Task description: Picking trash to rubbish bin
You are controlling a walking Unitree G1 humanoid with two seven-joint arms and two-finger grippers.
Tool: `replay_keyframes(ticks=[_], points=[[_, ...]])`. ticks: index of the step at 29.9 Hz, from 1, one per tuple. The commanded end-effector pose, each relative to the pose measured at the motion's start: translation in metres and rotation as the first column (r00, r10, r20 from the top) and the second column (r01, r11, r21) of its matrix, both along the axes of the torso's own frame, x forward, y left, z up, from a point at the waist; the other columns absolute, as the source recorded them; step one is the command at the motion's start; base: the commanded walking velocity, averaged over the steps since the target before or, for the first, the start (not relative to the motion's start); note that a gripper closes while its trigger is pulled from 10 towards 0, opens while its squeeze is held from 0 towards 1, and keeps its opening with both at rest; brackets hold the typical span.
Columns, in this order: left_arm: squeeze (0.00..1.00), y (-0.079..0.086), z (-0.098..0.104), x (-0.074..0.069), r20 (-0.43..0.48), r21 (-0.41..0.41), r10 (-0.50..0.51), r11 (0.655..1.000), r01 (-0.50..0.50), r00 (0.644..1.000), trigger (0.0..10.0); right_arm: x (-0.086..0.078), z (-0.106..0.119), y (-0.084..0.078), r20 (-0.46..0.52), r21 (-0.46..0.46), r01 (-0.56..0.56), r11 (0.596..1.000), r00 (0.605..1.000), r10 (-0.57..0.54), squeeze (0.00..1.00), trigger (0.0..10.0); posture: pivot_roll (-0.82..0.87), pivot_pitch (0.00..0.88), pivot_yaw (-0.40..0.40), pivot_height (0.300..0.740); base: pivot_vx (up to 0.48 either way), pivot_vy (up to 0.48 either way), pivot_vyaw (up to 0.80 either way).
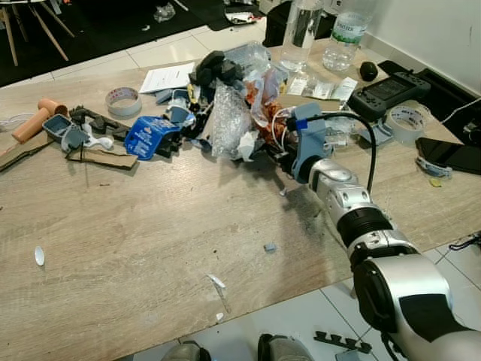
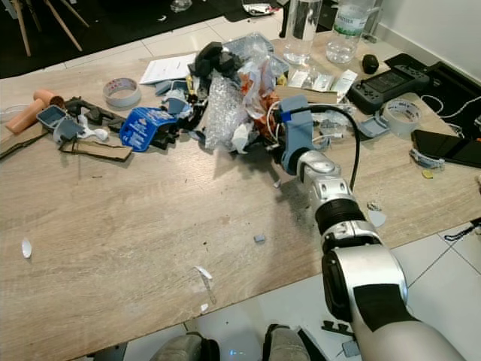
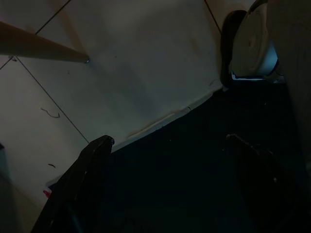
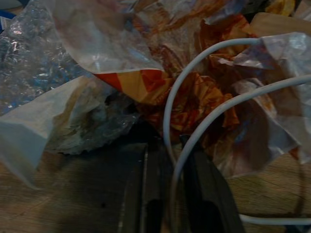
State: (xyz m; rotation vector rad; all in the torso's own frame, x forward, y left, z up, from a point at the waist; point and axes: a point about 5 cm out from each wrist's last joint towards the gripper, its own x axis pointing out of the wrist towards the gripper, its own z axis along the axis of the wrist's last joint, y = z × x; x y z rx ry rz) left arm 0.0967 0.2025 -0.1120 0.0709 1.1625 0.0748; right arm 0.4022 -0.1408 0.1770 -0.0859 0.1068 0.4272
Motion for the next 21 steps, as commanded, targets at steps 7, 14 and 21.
replay_keyframes(ticks=[7,14,21], points=[[0.00,-0.004,-0.002,-0.006,-0.030,-0.012,-0.010,1.000,0.009,0.999,10.0,0.001,0.005,-0.003,0.037,0.019,0.015,1.000,0.999,-0.015,0.00,0.0,0.00,0.150,0.021,0.740,0.000,0.000,0.00],[0.00,-0.005,-0.002,-0.001,-0.022,-0.016,-0.003,1.000,0.002,1.000,10.0,-0.002,0.032,0.016,0.189,0.110,-0.134,0.985,0.976,0.111,0.00,0.0,0.00,0.135,0.011,0.740,0.000,0.000,0.00],[0.00,-0.006,-0.001,0.003,-0.011,-0.023,0.004,1.000,-0.004,1.000,10.0,-0.021,0.078,0.052,0.420,0.217,-0.478,0.851,0.833,0.361,0.00,0.0,0.00,0.123,0.000,0.740,0.000,0.000,0.00]])
